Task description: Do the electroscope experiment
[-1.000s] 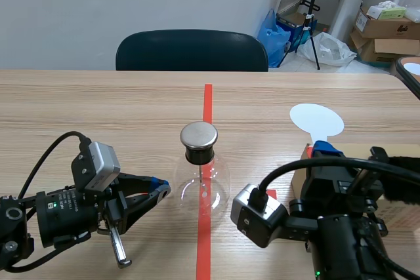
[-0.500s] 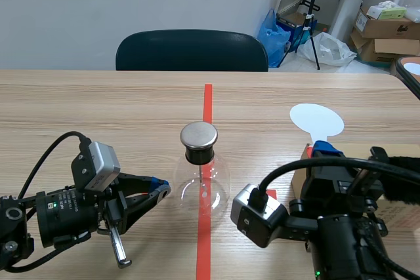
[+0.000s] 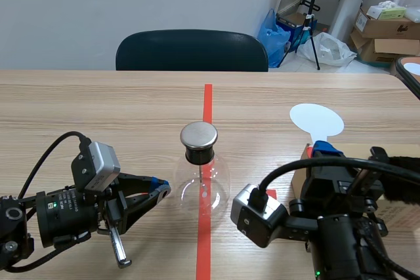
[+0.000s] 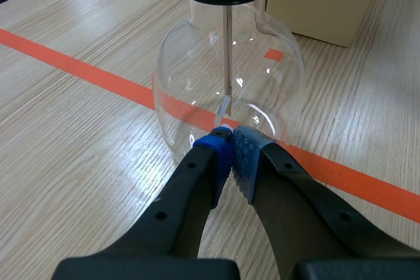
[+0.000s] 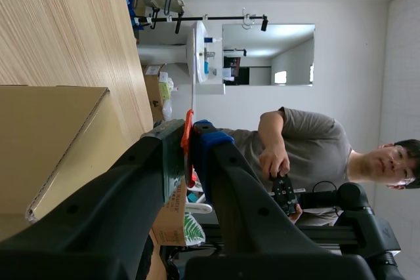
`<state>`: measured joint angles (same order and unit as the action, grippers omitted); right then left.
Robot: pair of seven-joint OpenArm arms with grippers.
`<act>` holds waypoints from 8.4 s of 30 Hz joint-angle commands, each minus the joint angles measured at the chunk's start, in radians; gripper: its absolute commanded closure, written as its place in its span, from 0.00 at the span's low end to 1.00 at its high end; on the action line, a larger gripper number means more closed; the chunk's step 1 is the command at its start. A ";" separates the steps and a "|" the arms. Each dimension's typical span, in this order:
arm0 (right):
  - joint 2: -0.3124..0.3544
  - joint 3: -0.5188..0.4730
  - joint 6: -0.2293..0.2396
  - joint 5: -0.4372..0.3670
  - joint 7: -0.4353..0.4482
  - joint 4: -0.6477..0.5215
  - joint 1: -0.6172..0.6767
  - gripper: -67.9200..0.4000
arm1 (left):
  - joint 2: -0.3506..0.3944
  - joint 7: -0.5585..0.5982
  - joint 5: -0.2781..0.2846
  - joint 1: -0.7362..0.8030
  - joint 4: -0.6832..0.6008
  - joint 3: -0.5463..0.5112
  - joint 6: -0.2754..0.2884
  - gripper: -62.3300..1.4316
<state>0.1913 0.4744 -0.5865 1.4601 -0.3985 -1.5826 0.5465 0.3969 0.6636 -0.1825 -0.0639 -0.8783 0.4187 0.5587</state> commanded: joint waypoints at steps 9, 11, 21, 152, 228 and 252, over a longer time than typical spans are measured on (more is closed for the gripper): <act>0.005 0.002 -0.011 0.001 -0.006 -0.008 -0.006 0.98 | 0.003 0.020 0.013 0.000 -0.016 -0.002 0.005 0.93; 0.005 0.002 -0.011 0.001 -0.006 -0.008 -0.006 0.98 | 0.003 0.020 0.013 0.000 -0.016 -0.002 0.005 0.93; 0.005 0.002 -0.011 0.001 -0.006 -0.008 -0.006 0.98 | 0.003 0.020 0.013 0.000 -0.016 -0.002 0.005 0.93; -0.019 -0.385 -0.196 -0.121 0.550 0.174 0.163 0.91 | 0.472 0.148 0.246 0.715 -0.769 -0.477 0.137 0.00; -0.019 -0.385 -0.196 -0.122 0.539 0.175 0.163 0.00 | 0.472 0.148 0.247 0.715 -0.769 -0.477 0.137 0.00; -0.019 -0.385 -0.196 -0.122 0.532 0.175 0.163 0.00 | 0.471 0.149 0.250 0.715 -0.769 -0.477 0.137 0.00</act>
<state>0.1635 0.0994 -0.7223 1.3384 0.1375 -1.3922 0.7204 0.8673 0.7971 0.0505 0.6533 -1.6436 -0.0540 0.6945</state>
